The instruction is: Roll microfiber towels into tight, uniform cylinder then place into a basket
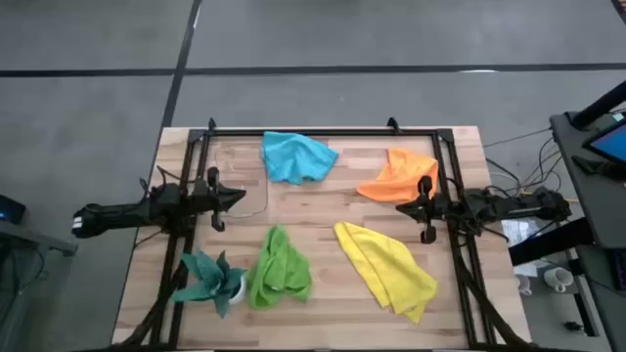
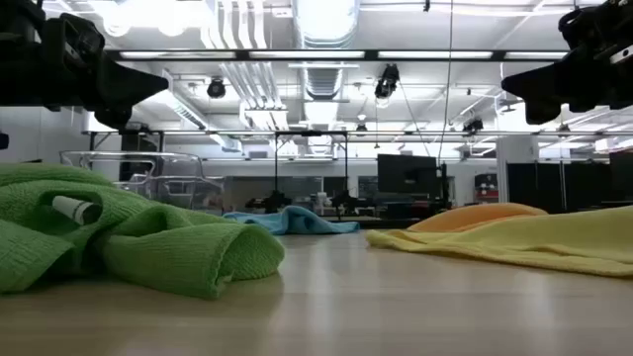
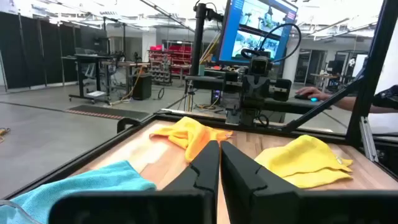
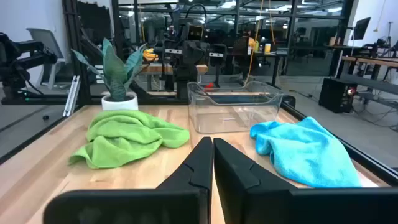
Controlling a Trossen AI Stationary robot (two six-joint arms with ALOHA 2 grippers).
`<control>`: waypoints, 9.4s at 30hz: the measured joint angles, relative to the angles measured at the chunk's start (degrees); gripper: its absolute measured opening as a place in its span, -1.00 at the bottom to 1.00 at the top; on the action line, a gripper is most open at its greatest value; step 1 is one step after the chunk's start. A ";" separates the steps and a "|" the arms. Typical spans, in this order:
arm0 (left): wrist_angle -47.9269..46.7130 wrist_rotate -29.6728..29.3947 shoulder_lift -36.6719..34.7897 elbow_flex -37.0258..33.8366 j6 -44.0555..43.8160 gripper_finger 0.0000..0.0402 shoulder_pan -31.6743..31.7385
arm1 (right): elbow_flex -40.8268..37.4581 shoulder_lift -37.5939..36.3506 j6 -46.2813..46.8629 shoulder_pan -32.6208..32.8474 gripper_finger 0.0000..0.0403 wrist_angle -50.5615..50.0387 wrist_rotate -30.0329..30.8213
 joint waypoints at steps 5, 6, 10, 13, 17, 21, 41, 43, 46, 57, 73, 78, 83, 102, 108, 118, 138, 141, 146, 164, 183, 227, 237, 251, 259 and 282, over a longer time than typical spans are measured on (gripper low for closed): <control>0.00 0.00 0.00 -0.01 -0.02 -1.00 -0.01 | 0.01 0.00 0.00 0.00 -0.96 0.00 -0.01; 0.01 -0.02 0.00 -0.01 0.00 -1.00 0.00 | 0.00 0.00 0.00 0.00 -0.96 -0.02 -0.01; 0.01 -0.01 -0.01 0.00 0.00 -1.00 -0.01 | 0.00 0.00 0.00 0.00 -0.96 0.00 0.00; 0.02 -0.02 0.00 -0.02 0.00 -1.00 0.00 | 0.01 0.00 0.00 0.00 -0.96 -0.01 0.00; 0.00 -0.02 0.00 -0.01 0.00 -1.00 -0.01 | 0.00 0.00 0.00 0.00 -0.96 0.00 0.00; 0.00 -0.02 0.00 -0.01 0.00 -1.00 -0.01 | 0.01 0.00 0.00 0.00 -0.96 -0.02 -0.01; 0.02 -0.02 -0.01 -0.02 0.00 -1.00 0.00 | 0.01 0.00 0.00 0.00 -0.96 -0.01 -0.02; 0.00 -0.01 0.00 -0.02 -0.02 -1.00 -0.01 | 0.00 0.00 0.00 0.00 -0.96 0.00 -0.02; 0.02 -0.02 -0.02 0.00 -0.02 -1.00 -0.02 | 0.02 0.00 0.00 0.00 -0.96 -0.02 -0.02; 0.01 -0.02 -0.01 -0.01 -0.01 -1.00 0.00 | 0.02 0.00 0.00 0.00 -0.96 -0.01 -0.01; 0.02 -0.02 0.00 -0.02 0.00 -1.00 0.00 | 0.02 0.00 0.00 0.00 -0.96 -0.02 -0.02; 0.00 -0.02 -0.02 -0.02 0.00 -1.00 -0.01 | 0.01 0.00 0.00 0.00 -0.96 0.00 -0.01; 0.00 -0.01 -0.01 -0.01 0.00 -1.00 -0.01 | 0.02 0.00 0.00 0.00 -0.96 0.00 -0.02; 0.00 -0.02 -0.02 -0.01 0.00 -1.00 0.00 | 0.01 0.00 0.00 0.00 -0.96 0.00 -0.02; 0.02 0.00 -0.02 0.00 0.00 -1.00 -0.02 | 0.02 0.00 0.00 0.00 -0.96 0.00 -0.02; 14.18 -1.01 0.91 -0.02 -3.20 -1.00 0.00 | 0.01 0.00 0.00 0.00 -0.96 -0.01 -0.02; -13.52 -16.92 71.10 51.98 13.43 -0.33 5.78 | 0.01 0.00 0.00 0.00 -0.96 0.11 -0.01; -27.31 -17.55 82.39 65.24 13.22 -0.16 9.09 | 0.02 0.04 0.00 0.00 -0.96 0.12 0.01; -51.38 -17.18 99.35 82.66 12.82 0.00 12.92 | 0.00 0.00 0.00 0.00 -0.96 0.13 0.00; -63.46 1.10 104.24 87.47 17.73 0.02 21.21 | 0.02 0.01 0.00 0.00 -0.96 0.20 -0.01; -64.33 -2.57 109.84 87.39 22.97 0.02 26.29 | 0.02 0.08 0.00 0.00 -0.96 0.21 -0.02; -66.21 -9.71 110.62 83.54 26.75 -0.25 25.36 | 0.00 0.07 0.00 0.00 -0.96 0.21 -0.02; -66.75 -9.72 110.62 84.47 26.75 -0.94 25.12 | 0.02 0.07 0.00 0.00 -0.96 0.21 -0.02; -67.02 -9.68 105.62 95.38 26.95 -1.00 23.61 | 0.02 0.07 0.00 0.00 -0.96 0.20 -0.02; -67.22 -6.70 104.15 95.78 25.24 -1.00 20.79 | 0.01 0.07 0.00 0.00 -0.96 0.20 -0.02; -59.26 14.45 110.09 92.77 25.41 -1.00 7.02 | 0.00 0.08 0.00 0.00 -0.96 0.22 -0.02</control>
